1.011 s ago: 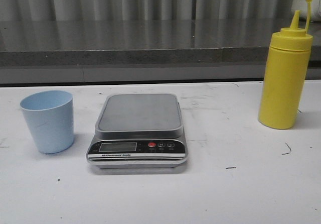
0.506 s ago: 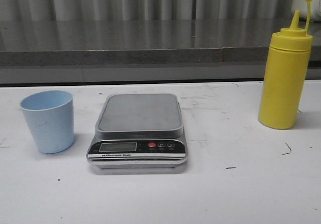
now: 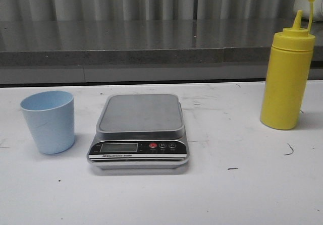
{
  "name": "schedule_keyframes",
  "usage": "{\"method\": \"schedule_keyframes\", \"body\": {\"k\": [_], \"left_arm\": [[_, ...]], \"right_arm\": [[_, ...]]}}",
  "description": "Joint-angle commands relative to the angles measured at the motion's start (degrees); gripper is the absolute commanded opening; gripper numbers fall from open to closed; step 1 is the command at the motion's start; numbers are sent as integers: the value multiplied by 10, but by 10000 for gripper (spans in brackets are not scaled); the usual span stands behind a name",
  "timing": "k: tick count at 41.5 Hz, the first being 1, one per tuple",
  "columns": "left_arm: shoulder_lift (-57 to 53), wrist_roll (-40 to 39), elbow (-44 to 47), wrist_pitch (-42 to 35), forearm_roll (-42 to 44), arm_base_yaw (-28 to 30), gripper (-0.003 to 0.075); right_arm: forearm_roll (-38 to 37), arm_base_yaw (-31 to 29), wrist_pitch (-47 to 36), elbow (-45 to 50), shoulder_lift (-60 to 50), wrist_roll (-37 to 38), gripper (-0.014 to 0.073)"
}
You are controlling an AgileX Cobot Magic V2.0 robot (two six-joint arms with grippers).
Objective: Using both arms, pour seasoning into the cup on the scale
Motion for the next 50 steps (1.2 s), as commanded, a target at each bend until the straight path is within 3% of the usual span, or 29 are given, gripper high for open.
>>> {"method": "schedule_keyframes", "body": {"k": [1, 14, 17, 23, 26, 28, 38, 50], "left_arm": [[21, 0, -20, -34, 0, 1, -20], [54, 0, -20, -22, 0, 1, -18], [62, 0, -20, -15, 0, 1, 11], [76, 0, -20, -15, 0, 1, 255], [81, 0, -20, -15, 0, 1, 402], [85, 0, -20, -15, 0, 1, 461], [137, 0, -32, -11, -12, -15, 481], [261, 1, -103, 14, -12, -107, 481]], "right_arm": [[-3, 1, -12, -18, 29, -4, -121], [-3, 1, -9, -18, 66, -9, -112], [-3, 1, -13, -18, 66, -18, -36], [-3, 1, -16, -18, 66, -18, 260], [-3, 1, -17, -18, 66, -18, 377], [-3, 1, -17, -18, 66, -18, 423], [-3, 1, -17, -18, 66, -18, 434], [-3, 1, -17, -18, 66, -18, 434]]}}
